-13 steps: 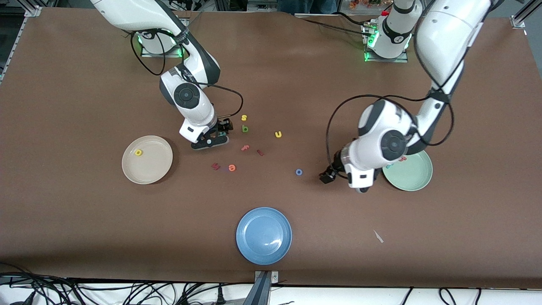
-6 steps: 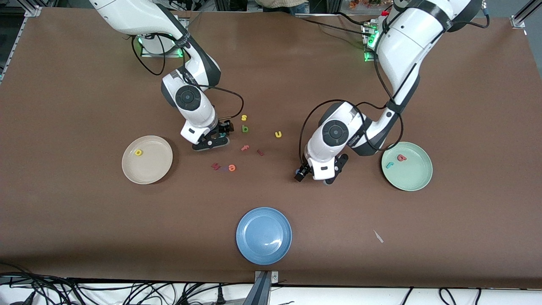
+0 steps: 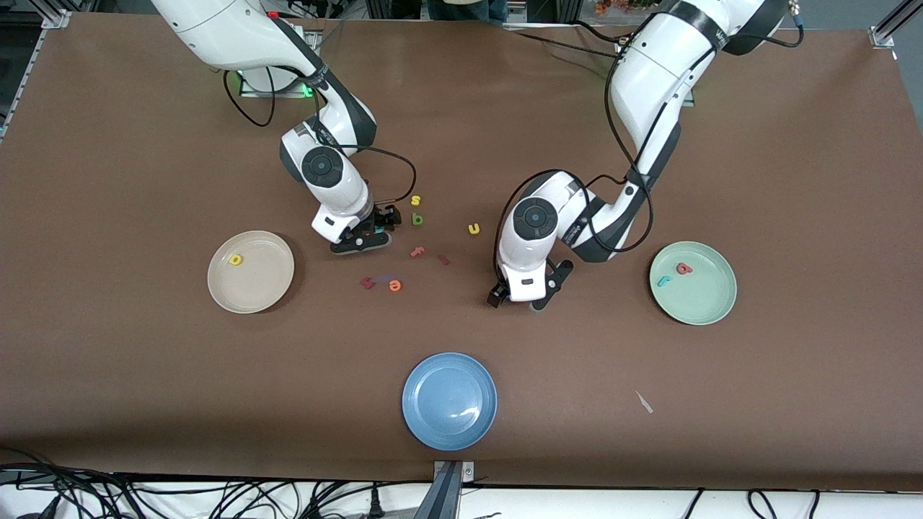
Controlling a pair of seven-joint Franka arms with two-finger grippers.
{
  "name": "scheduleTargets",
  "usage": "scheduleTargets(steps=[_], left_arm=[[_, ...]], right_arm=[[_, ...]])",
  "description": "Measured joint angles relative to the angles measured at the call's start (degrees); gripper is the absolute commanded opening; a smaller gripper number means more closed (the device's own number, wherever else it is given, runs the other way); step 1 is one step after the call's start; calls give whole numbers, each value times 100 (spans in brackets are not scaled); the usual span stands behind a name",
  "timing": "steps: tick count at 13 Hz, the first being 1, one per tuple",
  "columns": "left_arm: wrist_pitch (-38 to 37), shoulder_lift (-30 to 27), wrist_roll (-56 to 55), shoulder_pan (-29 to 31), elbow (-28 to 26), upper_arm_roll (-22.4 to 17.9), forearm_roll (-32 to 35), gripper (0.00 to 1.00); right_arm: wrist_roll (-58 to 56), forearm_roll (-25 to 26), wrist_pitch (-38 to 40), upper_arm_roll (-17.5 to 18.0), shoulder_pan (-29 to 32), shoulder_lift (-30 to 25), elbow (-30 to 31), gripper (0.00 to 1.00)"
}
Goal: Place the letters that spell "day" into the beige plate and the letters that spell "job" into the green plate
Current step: 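Reach the cyan y with the right gripper while the left gripper reaches blue o, then carry the cyan y to the beige plate while the left gripper carries blue o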
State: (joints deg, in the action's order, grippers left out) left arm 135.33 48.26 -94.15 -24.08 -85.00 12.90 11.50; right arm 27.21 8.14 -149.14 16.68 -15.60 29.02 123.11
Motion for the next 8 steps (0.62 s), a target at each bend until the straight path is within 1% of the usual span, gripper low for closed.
scheduleTargets(steps=[1, 2, 3, 6, 8], left_arm=[[0, 61, -4, -6, 75, -10, 0, 81], [0, 106, -4, -5, 126, -20, 0, 78], [0, 131, -4, -5, 149, -30, 0, 78], [-4, 141, -4, -6, 155, -33, 2, 71], [-7, 166, -4, -6, 156, -33, 3, 60]], right_arm=[[94, 27, -19, 0, -10, -1, 41, 92], [210, 118, -29, 1, -29, -4, 56, 89], [295, 203, -32, 1, -52, -5, 57, 87], [397, 295, -34, 0, -83, -14, 57, 72], [444, 370, -42, 0, -110, -25, 57, 58]])
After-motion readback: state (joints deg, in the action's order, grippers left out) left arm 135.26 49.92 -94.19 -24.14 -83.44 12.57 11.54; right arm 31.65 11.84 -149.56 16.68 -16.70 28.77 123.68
